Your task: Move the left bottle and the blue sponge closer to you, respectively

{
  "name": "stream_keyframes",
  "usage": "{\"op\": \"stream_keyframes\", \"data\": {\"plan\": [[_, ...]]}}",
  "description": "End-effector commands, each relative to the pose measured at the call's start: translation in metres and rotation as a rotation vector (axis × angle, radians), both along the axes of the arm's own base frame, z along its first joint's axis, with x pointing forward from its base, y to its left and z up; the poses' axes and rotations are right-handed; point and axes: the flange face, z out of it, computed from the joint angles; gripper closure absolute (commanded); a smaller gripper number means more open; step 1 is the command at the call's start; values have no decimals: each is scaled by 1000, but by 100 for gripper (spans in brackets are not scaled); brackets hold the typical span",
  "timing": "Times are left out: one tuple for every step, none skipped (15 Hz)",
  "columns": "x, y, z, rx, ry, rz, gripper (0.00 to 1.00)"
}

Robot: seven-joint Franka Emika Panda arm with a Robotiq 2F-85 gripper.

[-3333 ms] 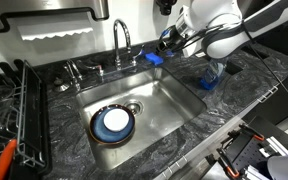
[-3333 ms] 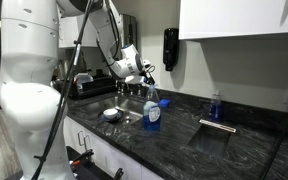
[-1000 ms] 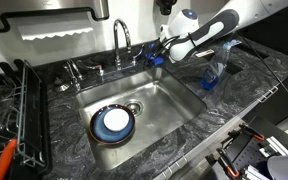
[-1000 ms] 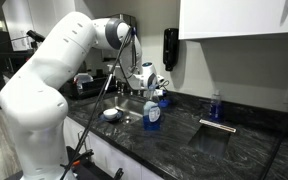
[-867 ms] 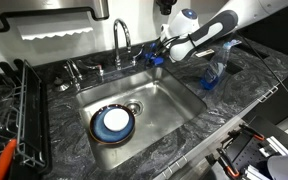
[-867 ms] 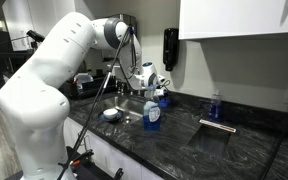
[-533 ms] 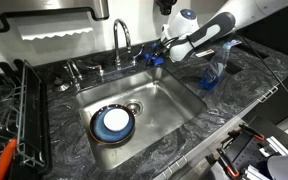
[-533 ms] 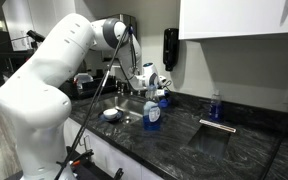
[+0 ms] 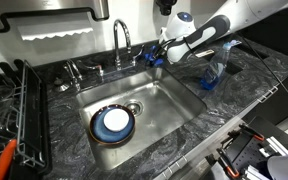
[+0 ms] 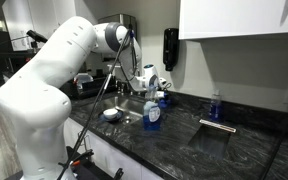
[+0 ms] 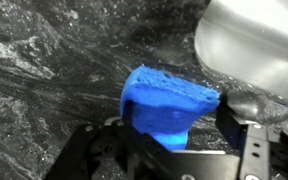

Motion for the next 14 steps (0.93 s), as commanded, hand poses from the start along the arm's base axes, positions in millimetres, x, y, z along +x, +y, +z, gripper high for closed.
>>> {"op": "stream_keyframes", "data": {"plan": [[7,-2,-4,18,16,-21,48],[7,-3,-4,20,15,-24,55],[7,-4,-3,21,14,-27,63],[7,-4,-3,21,14,-29,69],[7,-5,-2,21,14,-29,75],[7,-4,-1,19,13,-30,81],[7,-4,2,15,12,-34,87],[6,-4,6,12,11,-36,93],[5,-5,11,9,6,-37,98],[4,-5,16,5,1,-40,100],[3,-5,21,1,-6,-43,99],[2,-6,27,-7,-11,-49,97],[0,-7,32,-19,-17,-58,99],[-1,-7,36,-27,-22,-66,97]]}}
